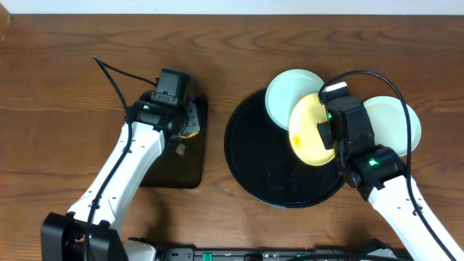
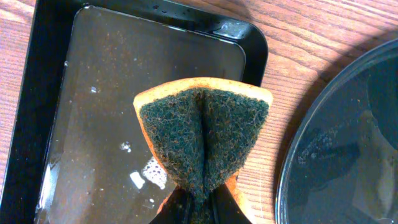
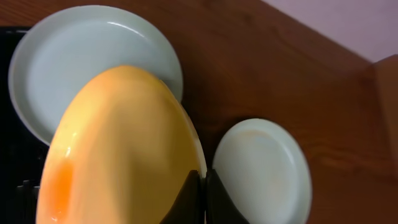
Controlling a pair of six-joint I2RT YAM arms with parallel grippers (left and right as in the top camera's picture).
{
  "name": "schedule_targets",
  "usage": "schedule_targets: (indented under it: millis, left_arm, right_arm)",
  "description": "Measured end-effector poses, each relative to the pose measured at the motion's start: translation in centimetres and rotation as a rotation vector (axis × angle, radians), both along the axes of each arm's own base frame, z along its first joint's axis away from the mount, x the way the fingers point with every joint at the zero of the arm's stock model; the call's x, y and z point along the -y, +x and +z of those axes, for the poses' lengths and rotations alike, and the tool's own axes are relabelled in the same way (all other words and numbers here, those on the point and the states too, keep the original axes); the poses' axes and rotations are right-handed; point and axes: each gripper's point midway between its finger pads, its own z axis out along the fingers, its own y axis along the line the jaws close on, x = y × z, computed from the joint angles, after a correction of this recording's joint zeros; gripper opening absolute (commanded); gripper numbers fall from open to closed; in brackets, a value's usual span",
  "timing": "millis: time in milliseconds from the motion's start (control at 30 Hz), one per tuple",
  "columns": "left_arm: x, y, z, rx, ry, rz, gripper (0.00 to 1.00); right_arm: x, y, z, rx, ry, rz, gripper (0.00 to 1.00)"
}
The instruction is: Clean dirty plates on tray and stack at the side
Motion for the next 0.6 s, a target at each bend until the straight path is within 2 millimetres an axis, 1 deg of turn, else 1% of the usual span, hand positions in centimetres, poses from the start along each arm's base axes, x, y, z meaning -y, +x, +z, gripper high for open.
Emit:
schedule_targets:
  millis: [167, 367, 433, 467, 533, 567, 600]
  left_arm:
    - [0.0, 0.0, 0.0, 0.0, 0.0, 0.0, 0.07]
    - [0.0, 0.0, 0.0, 0.0, 0.0, 0.0, 0.07]
    - [0.0, 0.0, 0.0, 0.0, 0.0, 0.0, 0.08]
    - [0.0, 0.0, 0.0, 0.0, 0.0, 0.0, 0.07]
    - [0.0, 0.0, 0.0, 0.0, 0.0, 0.0, 0.07]
    - [0.0, 0.0, 0.0, 0.0, 0.0, 0.0, 0.08]
    - [0.0, 0.0, 0.0, 0.0, 0.0, 0.0, 0.07]
  right_arm:
    - [0.2, 0.0, 0.4, 0.015, -0.05, -0.003, 0.01]
    - [1.8, 0.6, 1.8, 0.063, -0.169, -0.038, 0.01]
    - [2.2, 0.5, 1.9, 0.064, -0.196, -0.047, 0.01]
    - [2.3, 0.5, 1.9, 0.063, -0.203, -0.053, 0.05]
    - [2.5, 0.2, 1.7, 0.052, -0.2, -0.063, 0.28]
    - [2.5, -0.1, 1.3, 0.033, -0.193, -0.064, 0.31]
    - [2.4, -0.4, 0.8, 0.013, -0.174, -0.064, 0.31]
